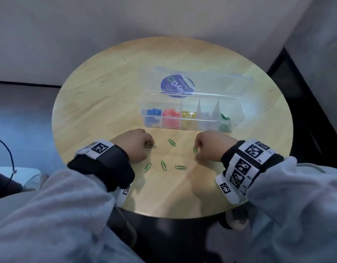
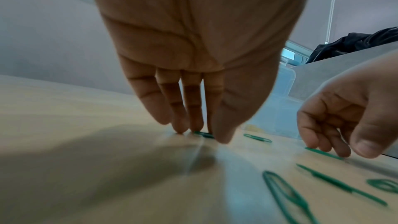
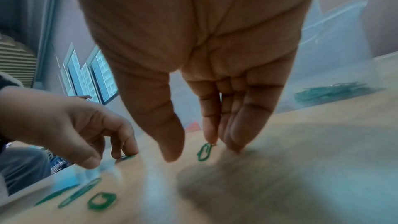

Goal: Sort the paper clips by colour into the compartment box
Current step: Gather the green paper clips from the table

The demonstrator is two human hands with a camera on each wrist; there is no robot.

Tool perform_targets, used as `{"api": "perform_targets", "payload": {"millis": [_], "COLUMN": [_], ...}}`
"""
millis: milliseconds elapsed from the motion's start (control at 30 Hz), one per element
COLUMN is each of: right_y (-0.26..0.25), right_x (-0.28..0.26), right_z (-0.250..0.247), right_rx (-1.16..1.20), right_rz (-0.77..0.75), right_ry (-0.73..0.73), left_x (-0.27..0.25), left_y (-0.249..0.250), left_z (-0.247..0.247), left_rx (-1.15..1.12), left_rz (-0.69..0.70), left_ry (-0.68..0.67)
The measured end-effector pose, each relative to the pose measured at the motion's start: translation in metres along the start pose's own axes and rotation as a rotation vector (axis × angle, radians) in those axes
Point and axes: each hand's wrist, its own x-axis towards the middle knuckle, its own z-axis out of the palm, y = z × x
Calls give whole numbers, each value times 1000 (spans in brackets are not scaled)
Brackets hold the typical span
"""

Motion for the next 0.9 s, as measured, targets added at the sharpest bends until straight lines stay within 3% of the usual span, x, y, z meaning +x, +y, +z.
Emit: {"api": "perform_targets", "payload": {"millis": [200, 367, 533, 667, 767, 900], "right_y": [-7, -15, -14, -11, -13, -12], "right_x": [2, 6, 4, -1, -1, 2], "right_z": [5, 4, 4, 1, -2, -3], "right_rx": [-48, -132, -55, 153, 435, 744], "right_rz": [-60, -66, -70, -119, -150, -89], "right_ry": [-3, -108, -128, -152, -207, -299], "left_x": [5, 5, 1, -4, -6, -8], "left_y": [2, 2, 3, 4, 6, 8], "left_z": [1, 3, 1, -7, -9, -7], "left_rx": [12, -23, -87, -221, -310, -251], "left_rz": [-54, -117, -135, -125, -121, -159], "left_ry": [19, -40, -68, -76, -91, -142]}}
